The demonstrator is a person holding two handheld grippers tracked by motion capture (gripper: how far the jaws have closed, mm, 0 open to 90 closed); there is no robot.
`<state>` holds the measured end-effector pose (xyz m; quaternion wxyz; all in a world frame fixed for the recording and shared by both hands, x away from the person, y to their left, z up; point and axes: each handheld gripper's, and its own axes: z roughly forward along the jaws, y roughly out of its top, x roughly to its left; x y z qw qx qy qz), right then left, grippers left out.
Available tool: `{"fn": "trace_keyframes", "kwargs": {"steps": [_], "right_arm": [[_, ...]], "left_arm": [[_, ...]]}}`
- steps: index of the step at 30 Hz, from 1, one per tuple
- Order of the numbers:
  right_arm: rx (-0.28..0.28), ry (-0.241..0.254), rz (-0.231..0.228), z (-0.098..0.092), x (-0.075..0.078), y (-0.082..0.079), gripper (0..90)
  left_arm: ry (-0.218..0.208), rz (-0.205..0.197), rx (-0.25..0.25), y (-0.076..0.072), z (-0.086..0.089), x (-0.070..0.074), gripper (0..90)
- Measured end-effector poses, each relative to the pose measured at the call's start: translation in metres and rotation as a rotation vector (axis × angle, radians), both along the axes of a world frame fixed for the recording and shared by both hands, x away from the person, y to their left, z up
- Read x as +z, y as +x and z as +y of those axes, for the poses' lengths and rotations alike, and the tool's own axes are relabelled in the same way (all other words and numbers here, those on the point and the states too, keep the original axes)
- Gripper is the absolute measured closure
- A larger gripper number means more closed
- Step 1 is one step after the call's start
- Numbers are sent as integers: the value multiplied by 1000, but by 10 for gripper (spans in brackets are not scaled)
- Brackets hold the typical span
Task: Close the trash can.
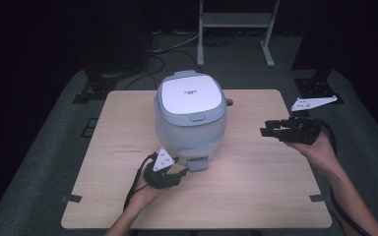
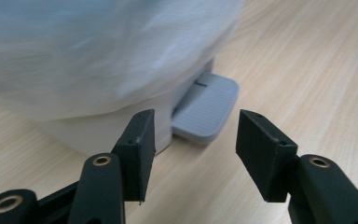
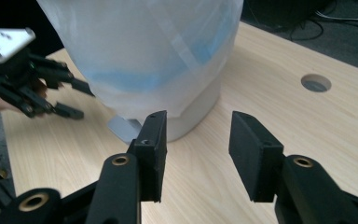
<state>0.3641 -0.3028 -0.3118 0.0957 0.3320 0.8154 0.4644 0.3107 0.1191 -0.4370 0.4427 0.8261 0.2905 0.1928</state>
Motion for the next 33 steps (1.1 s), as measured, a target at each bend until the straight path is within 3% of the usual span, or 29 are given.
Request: {"fn": "trace_keyframes", "kwargs": {"steps": [18,33], "right_arm": [[-28,-22,13,-8,-32,-12,440],[-49,-28,19,-14,-52,-20,386]], "left_arm": [[-13,-1,87,0,37,7,333],[-28,11,140,3,54,12,236]]}}
